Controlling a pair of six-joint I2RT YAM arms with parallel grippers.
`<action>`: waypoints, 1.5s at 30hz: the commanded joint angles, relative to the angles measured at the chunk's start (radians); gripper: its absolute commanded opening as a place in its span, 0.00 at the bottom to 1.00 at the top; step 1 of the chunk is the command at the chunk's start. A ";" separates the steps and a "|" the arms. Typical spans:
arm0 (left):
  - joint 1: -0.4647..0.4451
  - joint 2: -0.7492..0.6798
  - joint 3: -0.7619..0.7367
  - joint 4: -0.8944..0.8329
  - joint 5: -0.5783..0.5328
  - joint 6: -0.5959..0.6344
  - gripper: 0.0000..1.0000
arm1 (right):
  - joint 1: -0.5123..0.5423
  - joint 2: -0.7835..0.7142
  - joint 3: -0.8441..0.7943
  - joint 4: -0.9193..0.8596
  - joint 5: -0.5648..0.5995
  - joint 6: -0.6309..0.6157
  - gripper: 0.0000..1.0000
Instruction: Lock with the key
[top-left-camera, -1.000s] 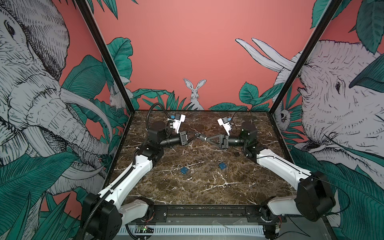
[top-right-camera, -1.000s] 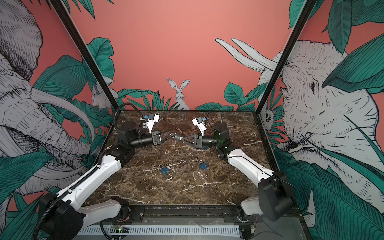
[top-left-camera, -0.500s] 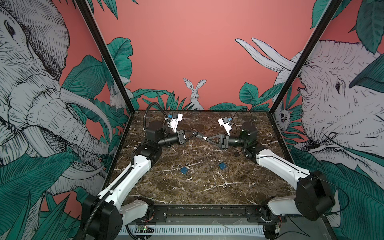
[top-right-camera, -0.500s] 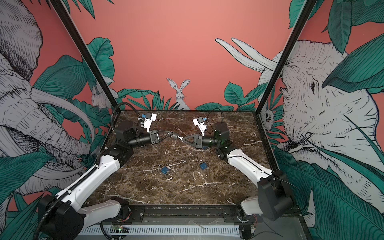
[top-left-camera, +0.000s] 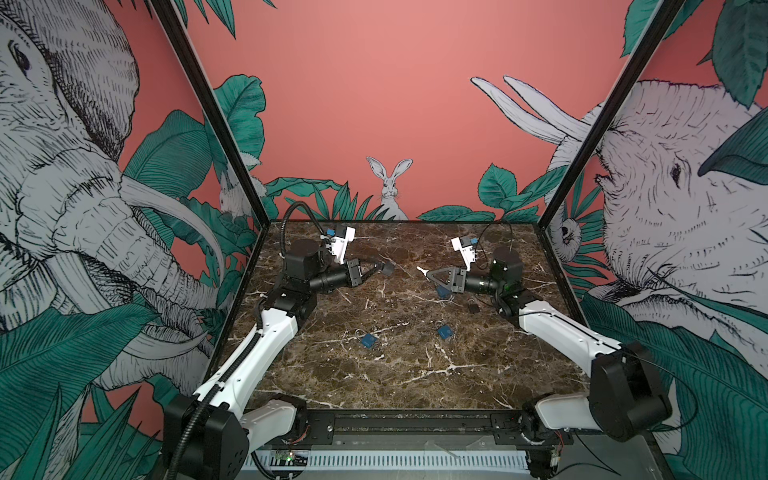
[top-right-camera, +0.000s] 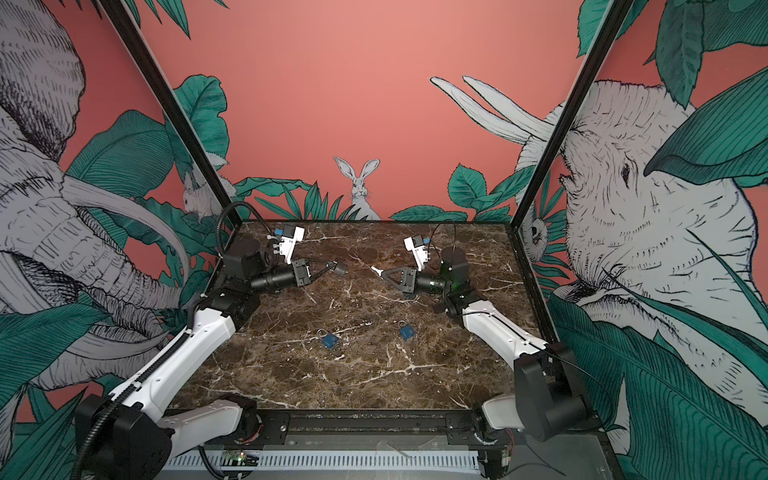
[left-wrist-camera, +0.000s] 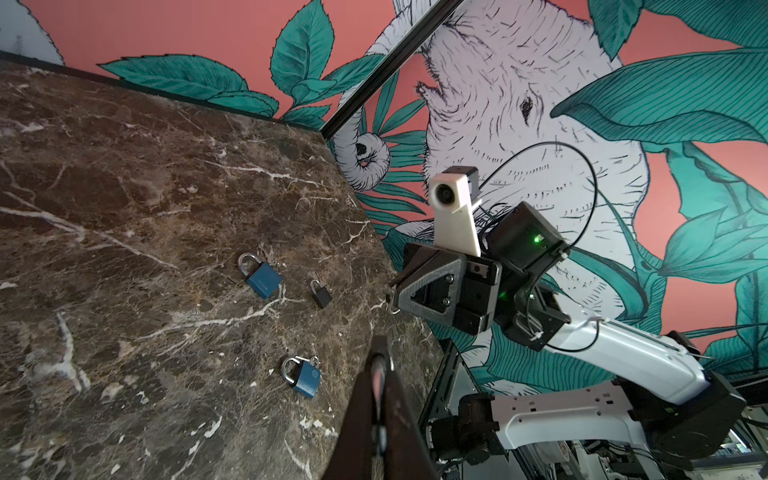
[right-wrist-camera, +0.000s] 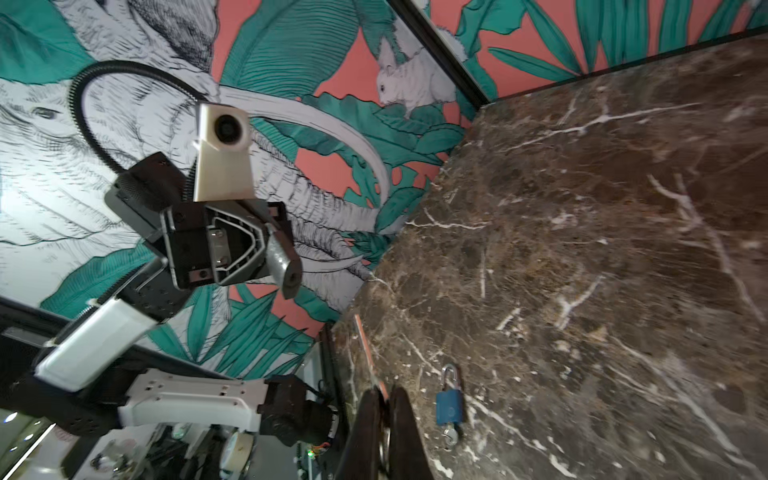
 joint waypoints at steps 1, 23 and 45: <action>0.002 0.067 0.019 -0.073 0.033 0.061 0.00 | 0.001 -0.060 0.039 -0.210 0.148 -0.162 0.00; -0.175 0.684 0.403 -0.497 -0.034 0.387 0.00 | 0.002 -0.135 0.030 -0.469 0.406 -0.298 0.00; -0.209 0.952 0.590 -0.440 -0.009 0.331 0.00 | 0.040 -0.036 0.043 -0.437 0.411 -0.304 0.00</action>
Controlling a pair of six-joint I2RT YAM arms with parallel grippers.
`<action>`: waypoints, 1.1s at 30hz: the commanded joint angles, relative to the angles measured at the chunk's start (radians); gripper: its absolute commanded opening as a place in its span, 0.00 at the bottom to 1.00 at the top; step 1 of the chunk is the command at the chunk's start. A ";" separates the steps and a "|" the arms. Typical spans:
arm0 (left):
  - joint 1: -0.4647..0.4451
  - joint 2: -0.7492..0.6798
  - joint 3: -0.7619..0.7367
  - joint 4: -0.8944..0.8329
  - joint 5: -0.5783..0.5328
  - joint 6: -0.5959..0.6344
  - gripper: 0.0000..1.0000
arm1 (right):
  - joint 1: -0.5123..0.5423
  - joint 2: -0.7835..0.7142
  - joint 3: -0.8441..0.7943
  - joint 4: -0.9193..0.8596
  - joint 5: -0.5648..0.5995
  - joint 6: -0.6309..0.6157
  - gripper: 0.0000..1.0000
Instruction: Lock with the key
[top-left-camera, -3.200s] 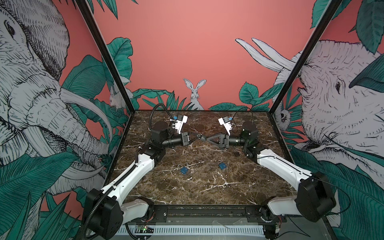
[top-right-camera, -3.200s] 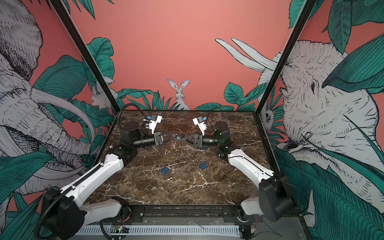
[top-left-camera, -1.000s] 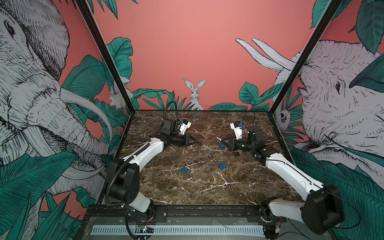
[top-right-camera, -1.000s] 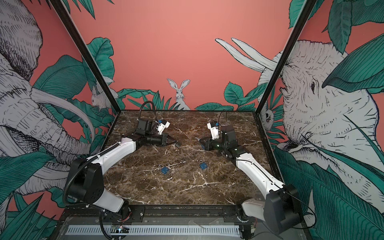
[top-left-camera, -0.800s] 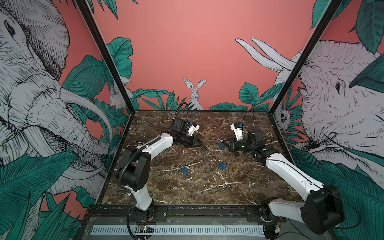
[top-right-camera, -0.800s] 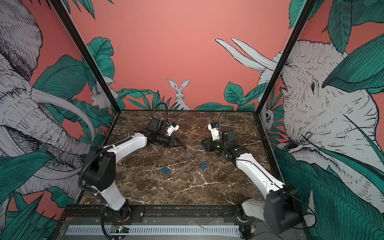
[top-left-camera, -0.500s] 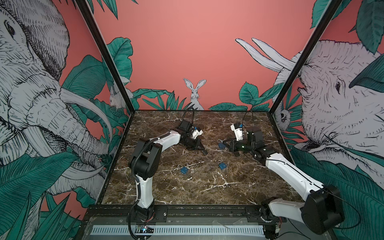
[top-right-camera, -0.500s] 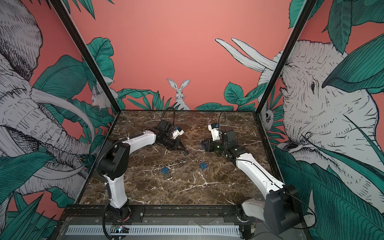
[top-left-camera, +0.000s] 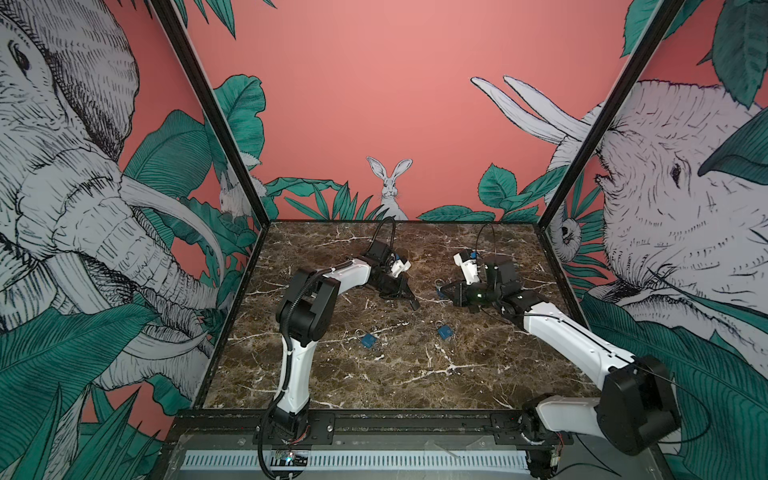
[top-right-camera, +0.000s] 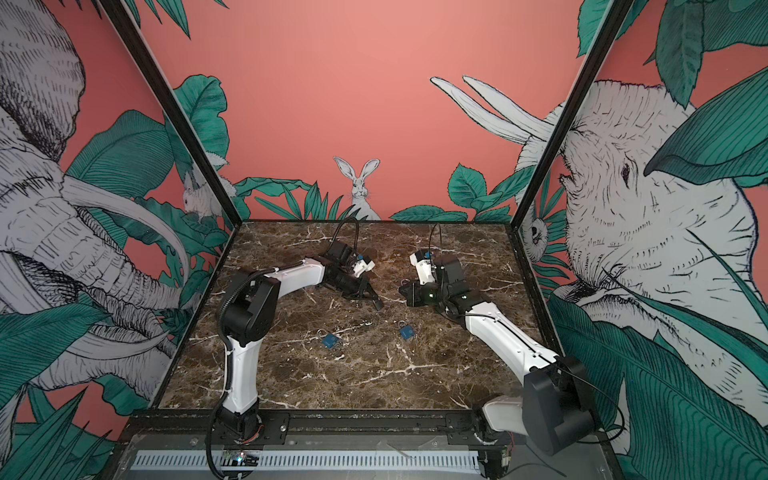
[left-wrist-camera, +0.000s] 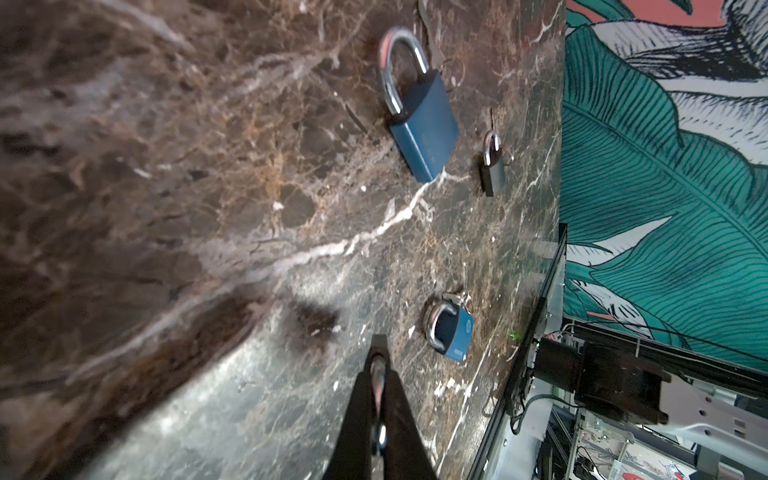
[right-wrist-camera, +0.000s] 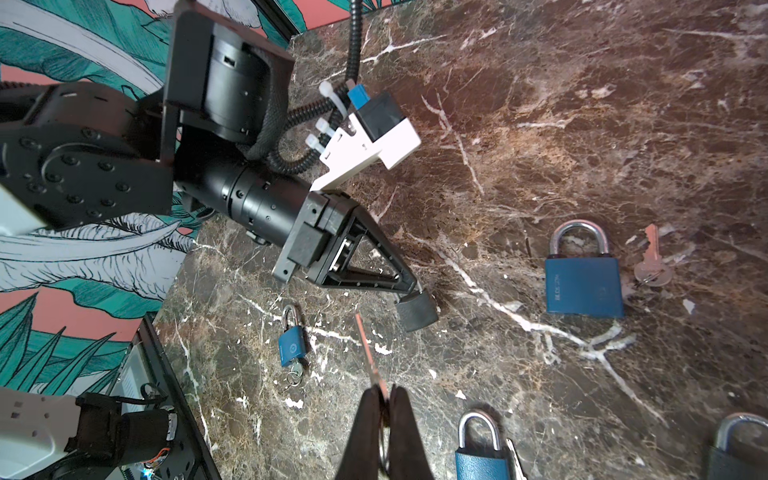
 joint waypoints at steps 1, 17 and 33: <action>-0.010 0.008 0.050 -0.004 0.033 0.002 0.00 | 0.009 0.018 0.012 0.042 0.011 -0.007 0.00; -0.012 0.051 0.062 -0.013 0.047 0.011 0.00 | 0.018 0.044 0.008 0.049 0.015 -0.012 0.00; -0.011 0.057 0.065 -0.013 0.010 0.009 0.21 | 0.032 0.057 -0.010 0.067 0.047 0.008 0.00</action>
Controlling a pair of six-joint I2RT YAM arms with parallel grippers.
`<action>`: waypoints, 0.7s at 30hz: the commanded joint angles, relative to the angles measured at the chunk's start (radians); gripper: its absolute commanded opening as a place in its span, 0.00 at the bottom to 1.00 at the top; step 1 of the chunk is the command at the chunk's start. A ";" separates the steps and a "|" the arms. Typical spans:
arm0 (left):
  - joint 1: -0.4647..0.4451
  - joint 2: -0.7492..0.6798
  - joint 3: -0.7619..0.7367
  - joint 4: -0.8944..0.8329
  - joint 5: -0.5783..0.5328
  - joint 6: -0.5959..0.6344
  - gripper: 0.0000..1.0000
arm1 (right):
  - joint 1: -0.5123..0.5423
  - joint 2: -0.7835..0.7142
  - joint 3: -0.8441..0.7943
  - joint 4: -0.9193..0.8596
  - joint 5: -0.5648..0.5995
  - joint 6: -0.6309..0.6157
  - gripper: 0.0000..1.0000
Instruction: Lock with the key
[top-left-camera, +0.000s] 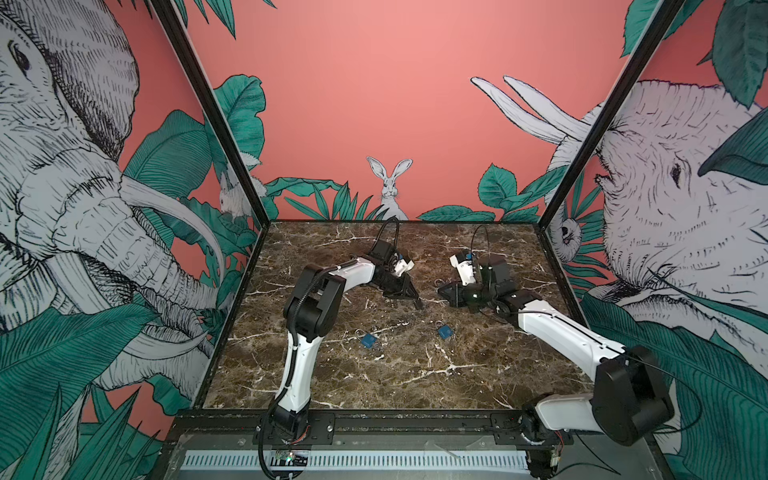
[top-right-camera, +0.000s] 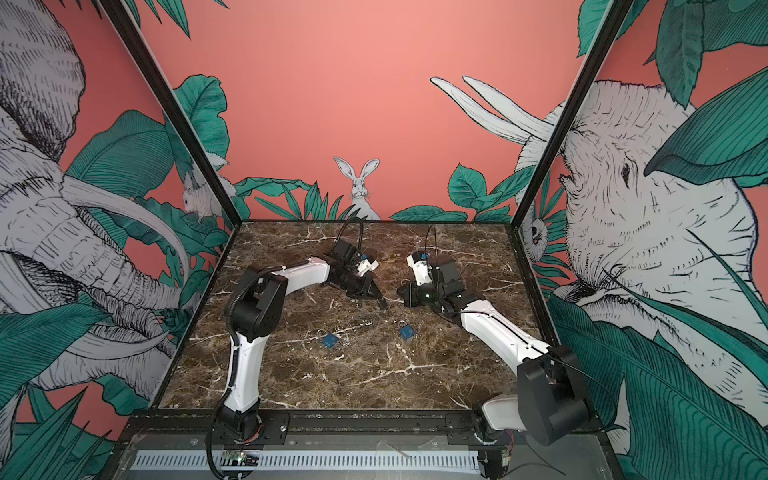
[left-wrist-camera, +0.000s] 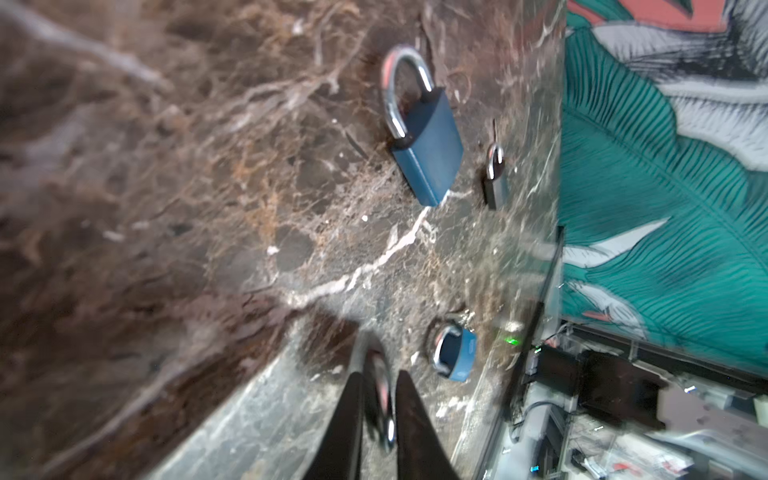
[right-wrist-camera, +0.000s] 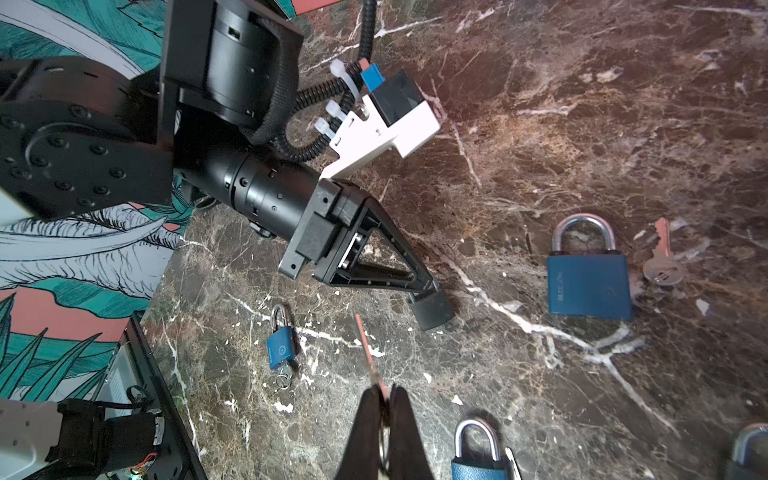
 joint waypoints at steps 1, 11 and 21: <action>-0.005 -0.004 0.013 -0.012 -0.013 0.011 0.22 | 0.015 0.015 -0.011 0.039 0.034 0.007 0.00; 0.014 -0.082 -0.015 -0.018 -0.183 -0.014 0.29 | 0.058 0.066 -0.023 0.049 0.179 0.059 0.00; 0.055 -0.224 -0.105 0.022 -0.259 -0.038 0.29 | 0.080 0.228 -0.022 0.155 0.234 0.137 0.00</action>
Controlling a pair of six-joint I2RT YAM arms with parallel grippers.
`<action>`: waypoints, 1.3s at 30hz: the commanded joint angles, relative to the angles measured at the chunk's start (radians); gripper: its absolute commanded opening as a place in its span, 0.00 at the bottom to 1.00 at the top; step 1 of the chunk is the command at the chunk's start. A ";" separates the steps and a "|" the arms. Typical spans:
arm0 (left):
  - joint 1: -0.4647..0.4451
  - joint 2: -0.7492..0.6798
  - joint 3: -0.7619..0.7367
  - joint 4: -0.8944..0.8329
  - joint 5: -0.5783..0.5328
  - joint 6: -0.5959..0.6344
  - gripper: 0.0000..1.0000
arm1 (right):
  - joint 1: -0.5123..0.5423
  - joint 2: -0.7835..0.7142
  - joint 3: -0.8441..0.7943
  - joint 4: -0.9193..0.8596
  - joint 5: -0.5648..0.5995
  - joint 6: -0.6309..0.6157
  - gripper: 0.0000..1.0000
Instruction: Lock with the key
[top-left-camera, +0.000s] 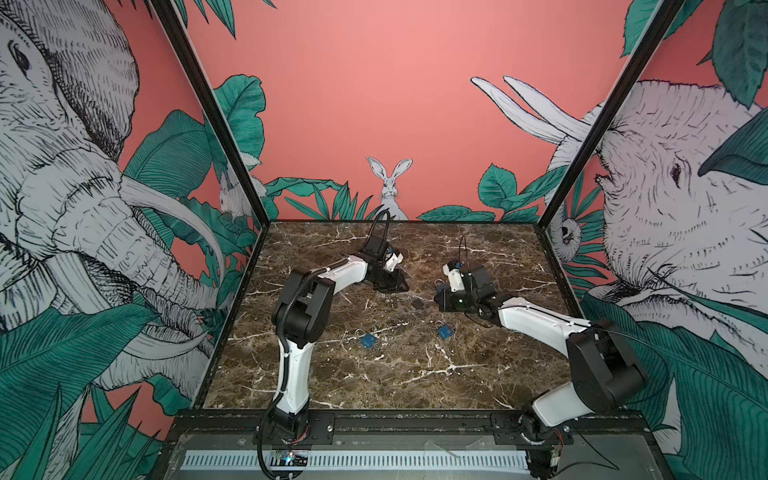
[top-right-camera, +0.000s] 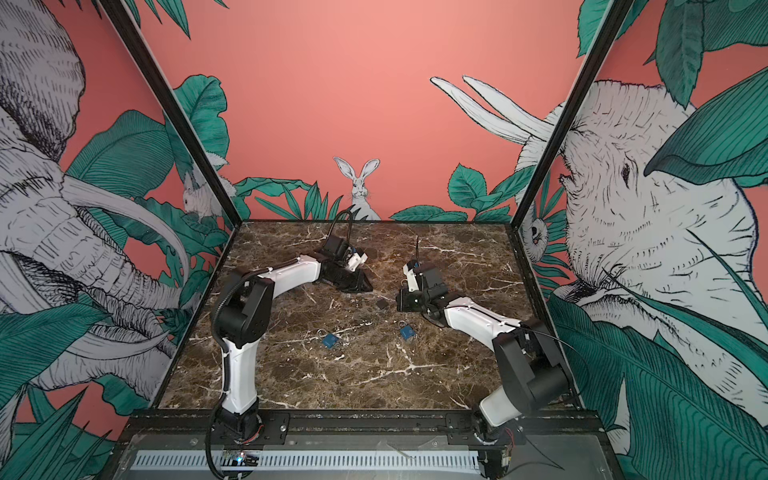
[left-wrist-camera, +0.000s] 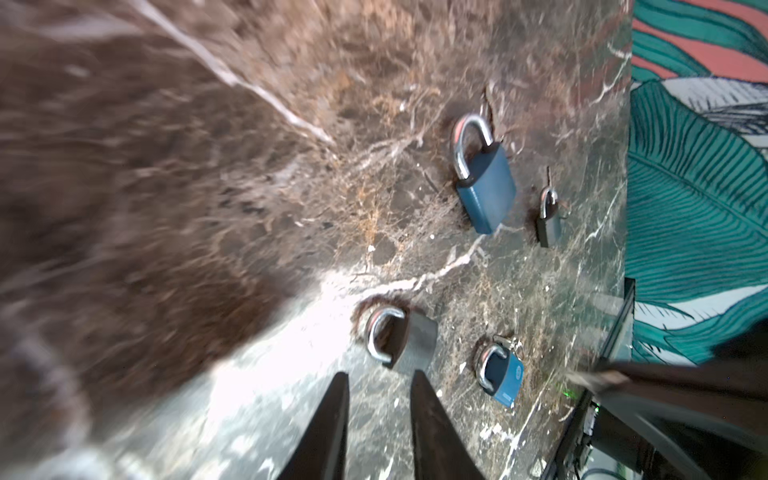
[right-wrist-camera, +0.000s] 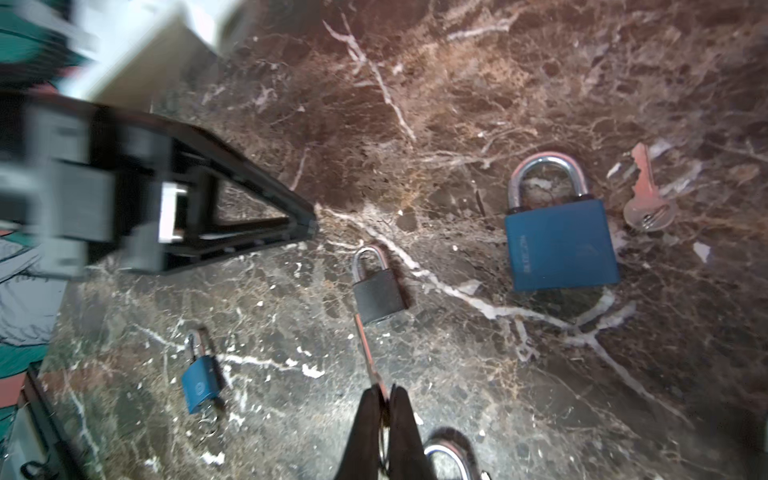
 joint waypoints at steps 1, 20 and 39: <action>0.024 -0.112 -0.059 0.029 -0.037 -0.022 0.29 | 0.011 0.047 0.004 0.084 0.033 0.042 0.00; 0.084 -0.359 -0.272 0.178 -0.010 -0.108 0.29 | 0.024 0.240 0.097 0.133 0.027 0.085 0.00; 0.097 -0.382 -0.302 0.183 0.004 -0.116 0.28 | 0.030 0.314 0.143 0.136 0.016 0.092 0.09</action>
